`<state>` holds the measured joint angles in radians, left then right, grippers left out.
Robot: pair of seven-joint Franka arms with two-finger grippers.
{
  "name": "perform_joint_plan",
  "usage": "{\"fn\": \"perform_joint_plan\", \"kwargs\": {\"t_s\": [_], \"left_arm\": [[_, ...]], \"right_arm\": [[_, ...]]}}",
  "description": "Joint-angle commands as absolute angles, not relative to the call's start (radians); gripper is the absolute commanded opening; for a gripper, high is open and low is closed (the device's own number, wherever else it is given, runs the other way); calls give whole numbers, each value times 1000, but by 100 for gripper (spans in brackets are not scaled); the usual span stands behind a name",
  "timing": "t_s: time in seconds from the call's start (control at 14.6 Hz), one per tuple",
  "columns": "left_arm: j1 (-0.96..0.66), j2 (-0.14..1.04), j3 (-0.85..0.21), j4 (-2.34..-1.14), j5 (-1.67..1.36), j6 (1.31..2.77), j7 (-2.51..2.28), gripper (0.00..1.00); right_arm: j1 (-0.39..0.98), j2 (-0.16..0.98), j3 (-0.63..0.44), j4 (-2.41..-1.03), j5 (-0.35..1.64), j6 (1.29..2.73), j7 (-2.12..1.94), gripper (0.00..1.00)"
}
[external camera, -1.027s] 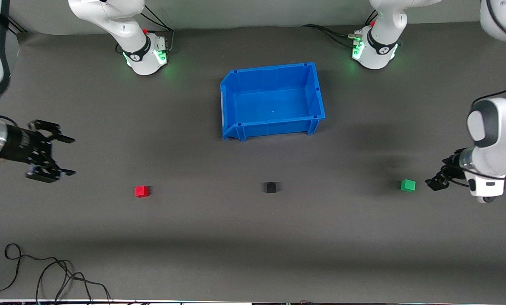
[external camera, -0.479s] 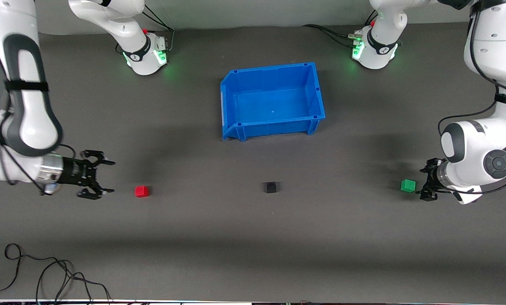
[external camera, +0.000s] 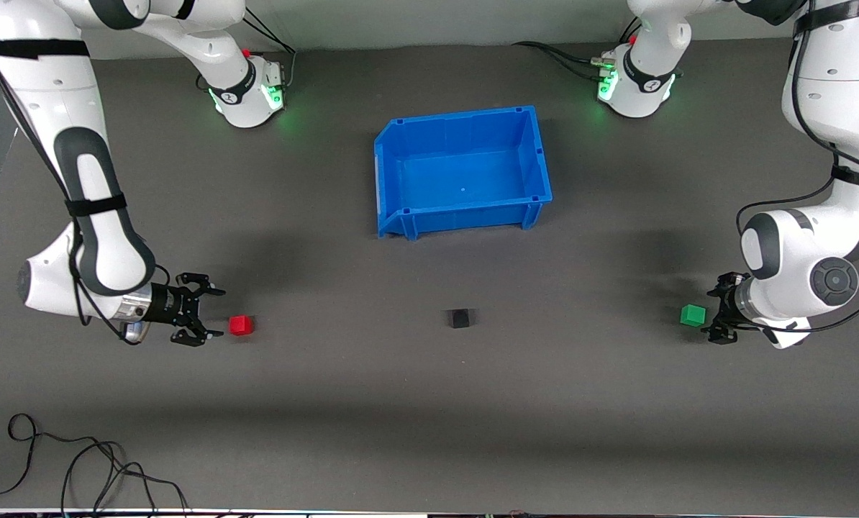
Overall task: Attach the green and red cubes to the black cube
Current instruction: 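Close the right gripper on the red cube while the left gripper grasps the green cube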
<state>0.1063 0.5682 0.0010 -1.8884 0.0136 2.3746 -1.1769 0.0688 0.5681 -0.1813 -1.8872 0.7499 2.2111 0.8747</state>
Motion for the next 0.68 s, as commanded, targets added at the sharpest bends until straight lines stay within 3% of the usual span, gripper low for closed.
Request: {"fn": "perform_joint_plan", "kwargs": {"t_s": [0.0, 0.14, 0.41, 0.62], "left_arm": [[89, 583, 2, -1893, 12, 2416, -1195, 86], [89, 587, -2, -1893, 12, 2419, -1193, 83], [95, 586, -2, -1890, 15, 2419, -1178, 33], [72, 581, -2, -1867, 15, 2401, -1190, 18]], "right_arm": [[75, 610, -179, -1873, 810, 2247, 816, 100], [75, 617, -179, -1865, 811, 2247, 815, 100], [77, 630, -178, -1845, 828, 2247, 819, 97], [78, 638, -176, -1836, 833, 2247, 818, 74]]}}
